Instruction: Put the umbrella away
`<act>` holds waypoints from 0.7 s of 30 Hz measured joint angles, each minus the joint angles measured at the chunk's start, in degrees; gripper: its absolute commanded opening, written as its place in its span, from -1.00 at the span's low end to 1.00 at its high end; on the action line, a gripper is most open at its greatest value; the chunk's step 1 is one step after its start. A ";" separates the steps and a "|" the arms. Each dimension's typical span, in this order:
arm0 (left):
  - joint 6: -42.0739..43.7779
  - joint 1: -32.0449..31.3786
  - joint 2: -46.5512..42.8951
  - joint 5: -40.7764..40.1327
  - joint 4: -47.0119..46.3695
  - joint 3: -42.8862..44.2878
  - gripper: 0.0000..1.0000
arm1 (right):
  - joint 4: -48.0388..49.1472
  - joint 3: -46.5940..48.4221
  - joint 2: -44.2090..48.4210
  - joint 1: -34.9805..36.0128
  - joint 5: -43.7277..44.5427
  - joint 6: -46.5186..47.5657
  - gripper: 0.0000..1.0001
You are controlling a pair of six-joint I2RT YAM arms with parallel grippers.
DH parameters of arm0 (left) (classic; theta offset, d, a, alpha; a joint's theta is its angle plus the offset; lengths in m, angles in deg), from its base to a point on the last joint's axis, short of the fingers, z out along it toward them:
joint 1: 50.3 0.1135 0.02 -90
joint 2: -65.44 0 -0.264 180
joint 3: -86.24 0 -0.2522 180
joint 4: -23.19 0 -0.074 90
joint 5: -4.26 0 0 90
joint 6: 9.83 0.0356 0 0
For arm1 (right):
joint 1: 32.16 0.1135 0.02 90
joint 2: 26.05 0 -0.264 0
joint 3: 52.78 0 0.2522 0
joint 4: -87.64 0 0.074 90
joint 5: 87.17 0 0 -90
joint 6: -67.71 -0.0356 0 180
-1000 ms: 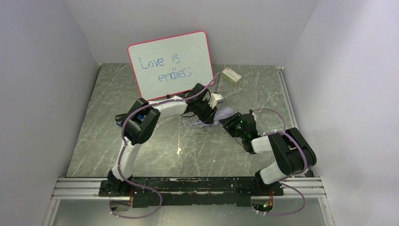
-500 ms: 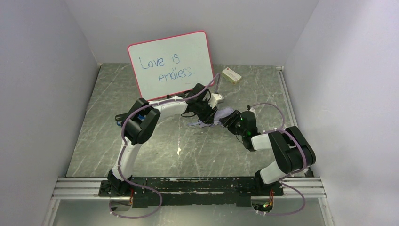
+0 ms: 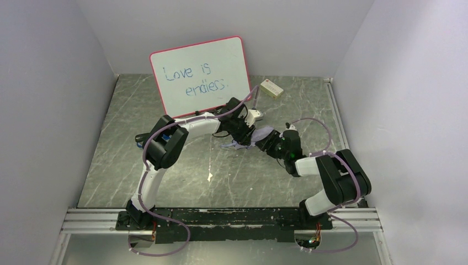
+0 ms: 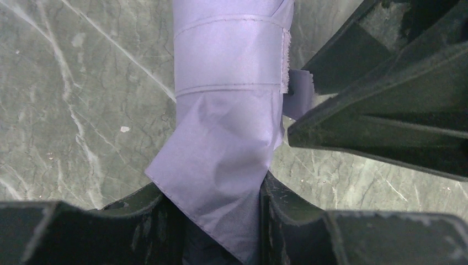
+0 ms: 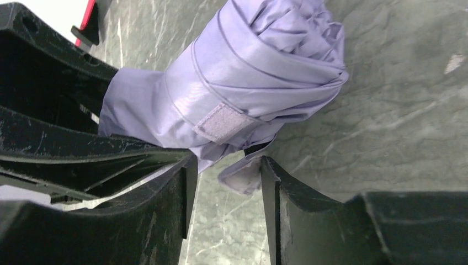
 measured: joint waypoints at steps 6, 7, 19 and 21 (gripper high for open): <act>0.00 0.00 0.15 0.02 0.31 0.28 -0.90 | -0.13 -0.37 0.52 0.00 -3.72 0.55 -0.03; 0.00 0.00 0.17 0.02 0.35 0.33 -0.90 | -0.13 -0.61 0.68 0.00 -3.96 0.55 -0.03; 0.04 -0.11 0.17 -0.20 0.46 0.37 -0.91 | -4.98 0.96 2.03 0.02 3.76 2.10 0.00; 0.04 -0.11 0.17 -0.22 0.46 0.37 -0.90 | -6.34 1.66 2.14 0.00 5.25 2.73 0.00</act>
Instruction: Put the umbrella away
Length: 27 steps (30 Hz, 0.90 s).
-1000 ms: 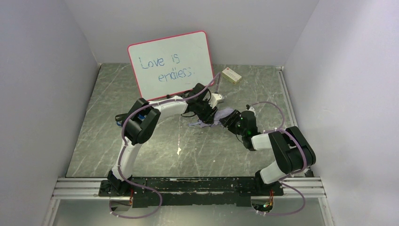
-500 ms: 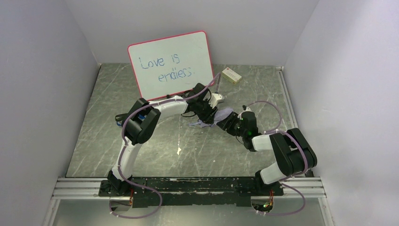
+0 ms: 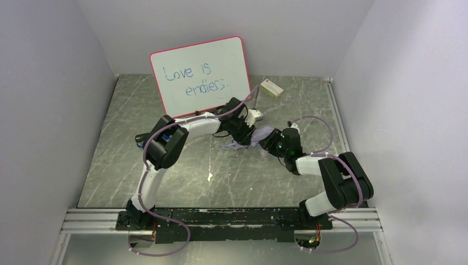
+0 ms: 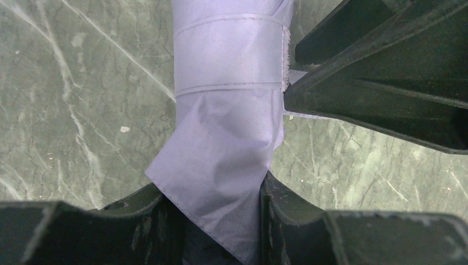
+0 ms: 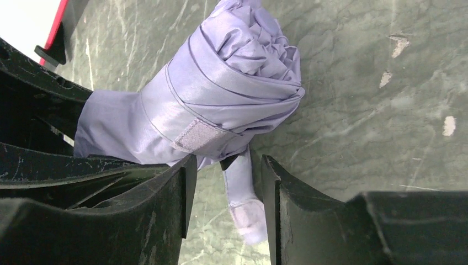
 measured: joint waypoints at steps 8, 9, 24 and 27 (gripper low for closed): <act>0.00 -0.13 0.04 -0.33 0.04 0.09 -0.91 | -1.53 0.68 0.26 0.02 -0.02 1.60 -0.01; 0.02 -0.15 0.07 -0.35 0.13 0.15 -0.90 | -1.38 0.68 0.13 0.00 -0.48 1.70 -0.01; 0.17 -0.31 0.07 -0.76 0.42 0.28 -0.90 | -5.25 0.07 2.29 0.00 -4.68 -1.75 -0.03; 0.20 -0.35 0.09 -0.83 0.48 0.33 -0.90 | -5.62 -0.52 3.06 0.00 -4.81 -2.91 -0.03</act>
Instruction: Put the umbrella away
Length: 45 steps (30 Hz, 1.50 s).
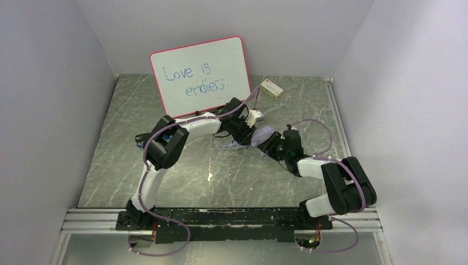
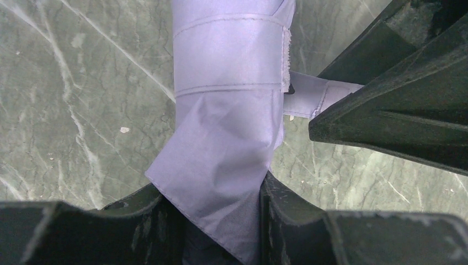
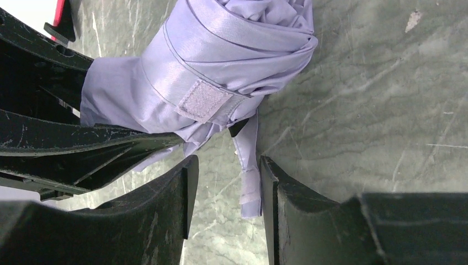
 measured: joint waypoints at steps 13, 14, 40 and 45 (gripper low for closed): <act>0.37 -0.22 -0.02 -0.59 0.11 0.00 -0.90 | 0.59 -1.03 -0.90 0.00 0.31 -5.35 -0.38; 0.39 -0.24 -0.02 -0.66 0.13 0.00 -0.91 | 1.09 -1.18 -1.11 0.00 0.20 -5.70 -0.40; 0.44 -1.16 -0.11 -1.25 -0.07 0.09 -0.90 | 3.08 -8.28 4.76 0.00 2.75 -10.43 -1.00; 0.42 -2.16 -0.11 -1.27 -0.37 0.04 -0.90 | 0.96 -11.04 10.08 -0.02 3.19 -10.14 -1.00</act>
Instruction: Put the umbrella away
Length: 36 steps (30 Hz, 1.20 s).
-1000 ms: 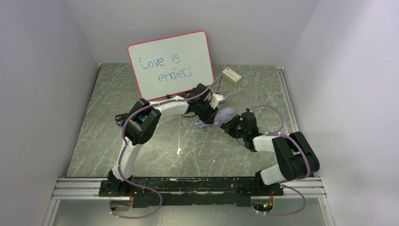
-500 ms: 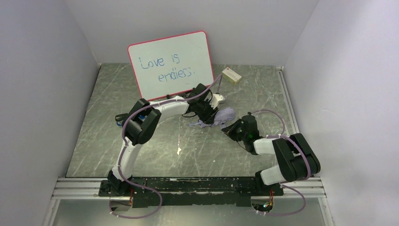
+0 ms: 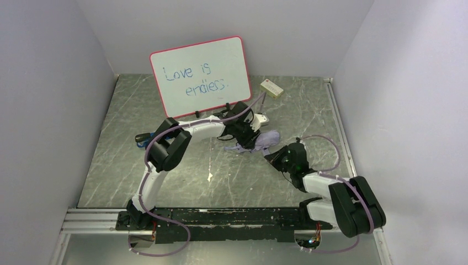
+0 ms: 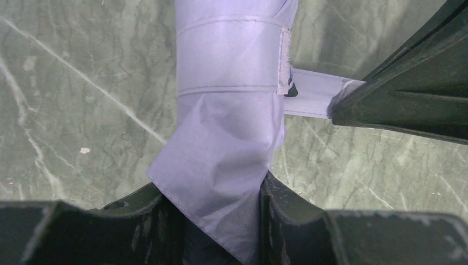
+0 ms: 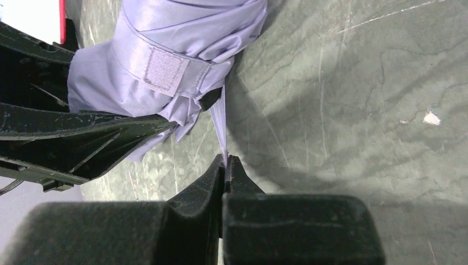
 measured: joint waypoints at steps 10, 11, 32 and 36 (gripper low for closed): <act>-0.28 -0.98 -0.07 0.04 -0.07 -0.02 -0.90 | -6.08 -2.47 12.22 -0.24 0.20 0.81 -1.00; -0.37 -1.07 -0.17 0.04 -0.07 -0.02 -0.90 | -7.13 -2.54 13.35 -0.24 0.39 0.83 -1.00; -0.70 -1.68 -0.52 -0.48 -0.46 -0.46 -0.90 | -3.32 -2.82 14.03 -1.68 2.60 -7.82 -1.00; -0.70 -1.88 -0.50 -1.09 -0.44 -0.46 -0.91 | -0.94 -1.11 10.84 -2.47 1.77 -8.31 -1.00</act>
